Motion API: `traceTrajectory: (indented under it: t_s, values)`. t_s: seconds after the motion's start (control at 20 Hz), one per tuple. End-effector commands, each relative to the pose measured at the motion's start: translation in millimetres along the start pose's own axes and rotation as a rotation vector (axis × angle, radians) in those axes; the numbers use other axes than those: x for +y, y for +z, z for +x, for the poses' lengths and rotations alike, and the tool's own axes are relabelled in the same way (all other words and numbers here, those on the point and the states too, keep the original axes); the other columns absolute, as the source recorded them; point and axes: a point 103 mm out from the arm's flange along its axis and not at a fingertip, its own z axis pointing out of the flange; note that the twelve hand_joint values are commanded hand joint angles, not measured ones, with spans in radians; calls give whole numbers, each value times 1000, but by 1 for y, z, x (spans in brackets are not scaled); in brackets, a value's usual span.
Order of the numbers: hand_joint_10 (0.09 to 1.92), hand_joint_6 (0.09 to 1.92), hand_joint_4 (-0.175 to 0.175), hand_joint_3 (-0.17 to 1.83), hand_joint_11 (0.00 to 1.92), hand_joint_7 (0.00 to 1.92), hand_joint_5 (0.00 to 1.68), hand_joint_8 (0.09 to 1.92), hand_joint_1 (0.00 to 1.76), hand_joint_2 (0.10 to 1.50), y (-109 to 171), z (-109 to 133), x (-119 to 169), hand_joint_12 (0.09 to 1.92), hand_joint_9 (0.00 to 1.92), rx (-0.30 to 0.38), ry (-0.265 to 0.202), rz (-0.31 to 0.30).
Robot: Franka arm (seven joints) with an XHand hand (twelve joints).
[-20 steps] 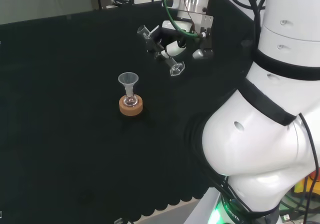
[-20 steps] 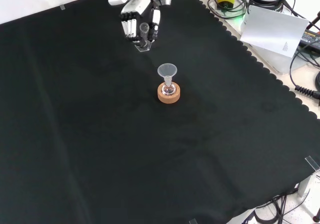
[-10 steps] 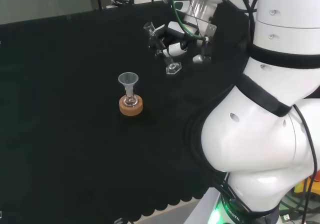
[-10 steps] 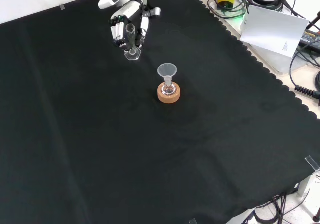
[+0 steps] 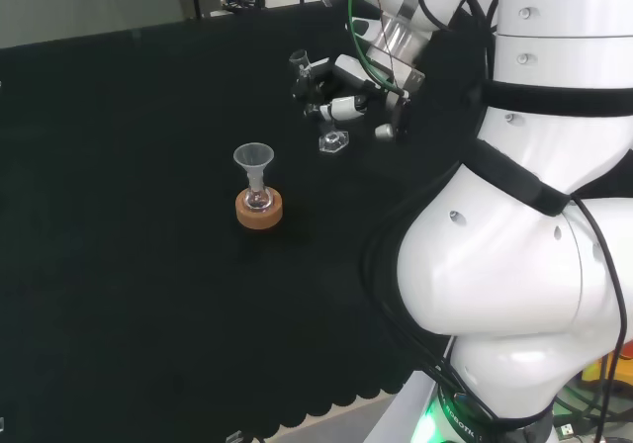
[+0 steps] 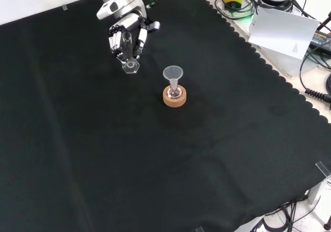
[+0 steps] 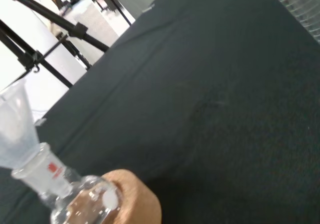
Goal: Put the graduated cylinder back on the table.
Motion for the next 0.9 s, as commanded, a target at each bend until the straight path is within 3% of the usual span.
traceTrajectory:
  t_s: [0.05,0.35,0.9]
  values:
    - [221,1214,-168,7,1120,843,828,1243,1240,1190,11,-14,11,775,1313,40,-36,-89]
    - [229,1261,-175,3,1100,832,805,1258,1227,1199,20,-18,18,799,1300,75,-56,-109]
    - [239,1266,-175,1,1092,828,801,1264,1226,1203,33,-26,24,817,1293,142,-39,-100]
